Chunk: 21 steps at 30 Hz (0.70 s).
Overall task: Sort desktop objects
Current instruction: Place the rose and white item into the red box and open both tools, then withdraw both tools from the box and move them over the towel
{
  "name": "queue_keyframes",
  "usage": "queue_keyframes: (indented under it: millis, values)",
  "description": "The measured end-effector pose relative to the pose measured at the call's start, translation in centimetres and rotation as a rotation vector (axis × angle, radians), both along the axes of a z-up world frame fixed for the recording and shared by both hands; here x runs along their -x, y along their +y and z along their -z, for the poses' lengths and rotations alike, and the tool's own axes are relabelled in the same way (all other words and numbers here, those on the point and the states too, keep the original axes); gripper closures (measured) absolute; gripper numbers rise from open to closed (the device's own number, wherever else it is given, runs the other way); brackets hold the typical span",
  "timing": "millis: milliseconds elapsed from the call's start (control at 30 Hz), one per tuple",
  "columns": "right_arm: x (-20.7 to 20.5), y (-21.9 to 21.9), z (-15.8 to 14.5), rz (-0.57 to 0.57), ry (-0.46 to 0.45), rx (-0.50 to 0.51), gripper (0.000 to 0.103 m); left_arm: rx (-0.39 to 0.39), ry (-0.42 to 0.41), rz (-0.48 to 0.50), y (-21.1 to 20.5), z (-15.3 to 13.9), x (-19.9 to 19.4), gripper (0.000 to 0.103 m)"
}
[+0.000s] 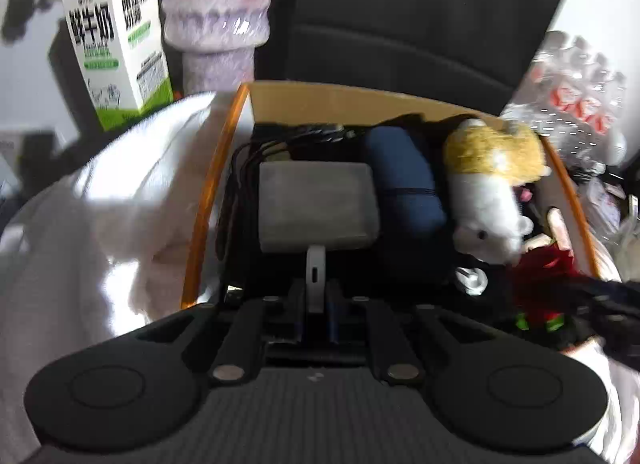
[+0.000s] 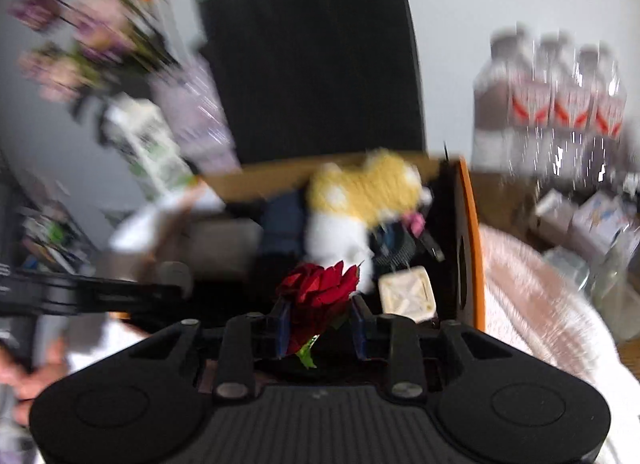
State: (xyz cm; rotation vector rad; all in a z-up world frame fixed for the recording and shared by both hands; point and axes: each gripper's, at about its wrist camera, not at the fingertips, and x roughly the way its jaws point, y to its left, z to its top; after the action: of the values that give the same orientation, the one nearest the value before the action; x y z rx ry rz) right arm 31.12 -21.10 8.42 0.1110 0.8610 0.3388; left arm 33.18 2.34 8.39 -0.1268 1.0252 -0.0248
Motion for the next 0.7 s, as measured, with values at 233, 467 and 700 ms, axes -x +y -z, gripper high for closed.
queue_keyframes:
  millis: [233, 467, 700]
  values:
    - [-1.7, 1.4, 1.6, 0.060, 0.023, 0.075, 0.049, -0.017, -0.023, -0.006, -0.3, -1.8, 0.0, 0.049]
    - [0.7, 1.5, -3.4, 0.074, -0.121, 0.168, 0.026, -0.095, -0.089, -0.036, -0.8, -4.7, 2.3, 0.010]
    - [3.6, 0.6, -4.2, 0.073, -0.145, 0.196, 0.022, -0.208, -0.151, -0.039, -1.3, -5.6, 6.4, 0.005]
